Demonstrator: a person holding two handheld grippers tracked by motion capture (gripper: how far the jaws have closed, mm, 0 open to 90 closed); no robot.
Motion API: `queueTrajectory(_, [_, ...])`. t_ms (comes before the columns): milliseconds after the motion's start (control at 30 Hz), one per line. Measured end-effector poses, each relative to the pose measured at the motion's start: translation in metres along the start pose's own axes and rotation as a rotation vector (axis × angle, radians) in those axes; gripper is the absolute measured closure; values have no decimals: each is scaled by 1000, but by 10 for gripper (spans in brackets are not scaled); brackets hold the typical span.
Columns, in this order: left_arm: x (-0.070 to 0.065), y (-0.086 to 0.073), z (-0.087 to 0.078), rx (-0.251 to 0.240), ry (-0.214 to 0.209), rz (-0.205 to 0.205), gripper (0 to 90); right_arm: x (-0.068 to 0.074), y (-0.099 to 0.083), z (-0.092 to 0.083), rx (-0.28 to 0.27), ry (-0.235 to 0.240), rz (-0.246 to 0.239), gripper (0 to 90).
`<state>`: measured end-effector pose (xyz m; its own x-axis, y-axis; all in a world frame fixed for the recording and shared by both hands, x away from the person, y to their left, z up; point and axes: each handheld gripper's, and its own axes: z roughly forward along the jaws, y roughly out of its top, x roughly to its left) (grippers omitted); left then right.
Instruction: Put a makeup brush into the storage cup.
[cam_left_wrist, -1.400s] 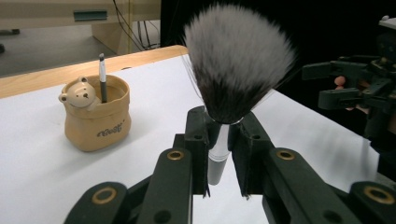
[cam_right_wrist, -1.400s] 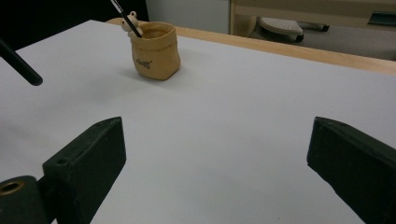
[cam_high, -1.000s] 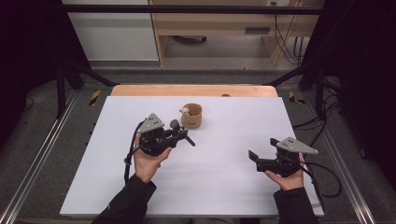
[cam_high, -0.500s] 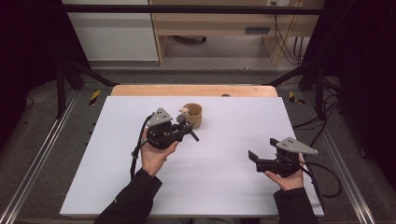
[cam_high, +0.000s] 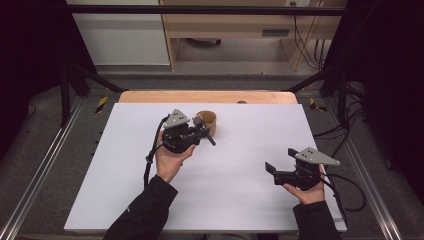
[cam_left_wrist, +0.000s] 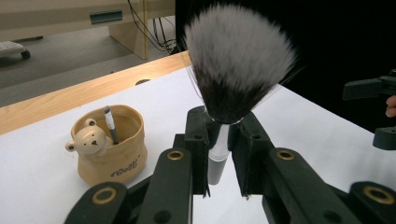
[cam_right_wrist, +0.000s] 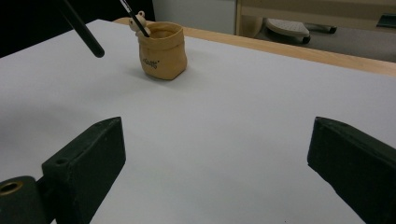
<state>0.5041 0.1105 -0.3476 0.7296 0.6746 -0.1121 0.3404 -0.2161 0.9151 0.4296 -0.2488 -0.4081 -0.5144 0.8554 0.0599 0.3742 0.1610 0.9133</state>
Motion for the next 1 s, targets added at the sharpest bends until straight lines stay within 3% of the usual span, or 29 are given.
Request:
queueTrajectory(300, [3,5,10,15,17,2,772,1,0,1,2,6,4,48])
queueTrajectory(633, [3,15,24,27,51,33,772,1,0,1,2,7,6,50])
queueTrajectory(1000, [12,21,35,33,90,23,772,1,0,2,3,10,6,52])
